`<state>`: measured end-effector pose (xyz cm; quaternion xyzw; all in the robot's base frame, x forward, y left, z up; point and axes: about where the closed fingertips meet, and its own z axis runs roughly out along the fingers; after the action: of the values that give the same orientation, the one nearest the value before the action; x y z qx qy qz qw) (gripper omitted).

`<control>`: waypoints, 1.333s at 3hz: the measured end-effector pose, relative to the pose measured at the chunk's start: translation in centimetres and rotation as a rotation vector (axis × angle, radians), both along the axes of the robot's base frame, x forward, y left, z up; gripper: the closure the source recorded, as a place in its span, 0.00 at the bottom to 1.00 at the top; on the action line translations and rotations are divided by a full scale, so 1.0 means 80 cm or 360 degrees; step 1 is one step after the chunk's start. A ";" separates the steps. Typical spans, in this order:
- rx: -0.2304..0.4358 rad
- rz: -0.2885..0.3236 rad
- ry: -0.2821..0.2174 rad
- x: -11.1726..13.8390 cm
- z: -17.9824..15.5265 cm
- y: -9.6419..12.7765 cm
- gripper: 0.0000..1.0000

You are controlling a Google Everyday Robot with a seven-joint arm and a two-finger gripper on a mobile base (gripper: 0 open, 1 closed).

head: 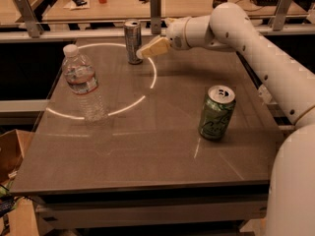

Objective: Move redbull can near water bottle

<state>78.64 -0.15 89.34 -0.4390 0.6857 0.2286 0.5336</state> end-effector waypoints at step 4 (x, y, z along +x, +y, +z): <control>0.0067 0.0171 0.0072 0.017 -0.006 0.062 0.00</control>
Offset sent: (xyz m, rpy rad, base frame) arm 0.0178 0.0332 -0.0033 0.0241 0.0144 0.0892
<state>80.01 4.80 88.87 -0.4587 0.6681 0.2811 0.5140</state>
